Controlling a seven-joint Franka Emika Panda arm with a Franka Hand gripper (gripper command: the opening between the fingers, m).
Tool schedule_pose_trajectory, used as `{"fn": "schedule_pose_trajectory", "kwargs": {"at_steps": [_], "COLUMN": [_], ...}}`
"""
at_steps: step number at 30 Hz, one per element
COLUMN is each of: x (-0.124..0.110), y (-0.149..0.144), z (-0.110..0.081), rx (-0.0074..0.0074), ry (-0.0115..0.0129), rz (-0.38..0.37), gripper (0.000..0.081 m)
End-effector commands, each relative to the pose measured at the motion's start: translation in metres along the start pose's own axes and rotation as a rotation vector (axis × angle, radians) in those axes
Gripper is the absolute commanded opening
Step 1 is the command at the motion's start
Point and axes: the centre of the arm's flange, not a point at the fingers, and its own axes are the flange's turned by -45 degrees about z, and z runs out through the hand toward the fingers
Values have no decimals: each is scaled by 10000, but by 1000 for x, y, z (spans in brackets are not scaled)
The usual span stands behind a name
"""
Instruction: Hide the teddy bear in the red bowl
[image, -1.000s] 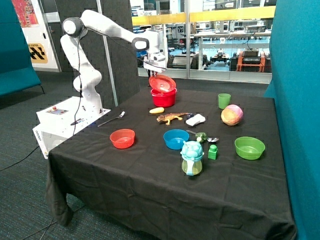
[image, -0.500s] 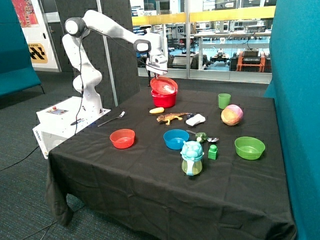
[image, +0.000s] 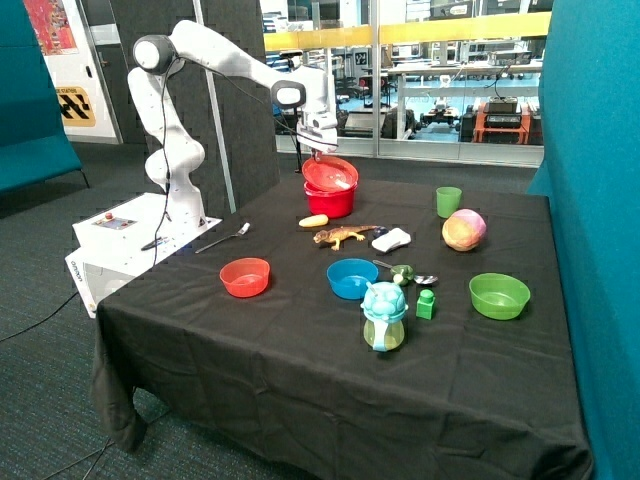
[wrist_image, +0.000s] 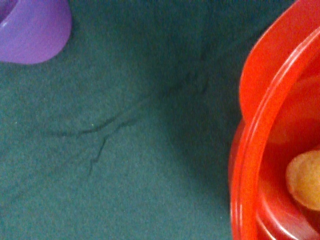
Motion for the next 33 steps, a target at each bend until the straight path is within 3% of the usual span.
{"fn": "schedule_pose_trajectory", "kwargs": {"at_steps": [1, 7, 10, 16, 19, 20, 24, 25, 27, 33], "x": [3, 5, 4, 2, 2, 2, 3, 3, 3, 3], "y": [4, 13, 15, 12, 10, 10, 8, 8, 7, 3], "z": [0, -1, 0, 1, 2, 2, 2, 3, 3, 4], "rx": [-7, -8, -8, -8, -8, -8, -8, -8, -8, -8], "ry": [-22, -22, -22, -22, -22, -22, -22, -22, -22, -22], "rz": [223, 474, 523, 416, 391, 375, 329, 313, 300, 238], "gripper": [29, 449, 591, 669, 671, 638, 732, 690, 744, 787]}}
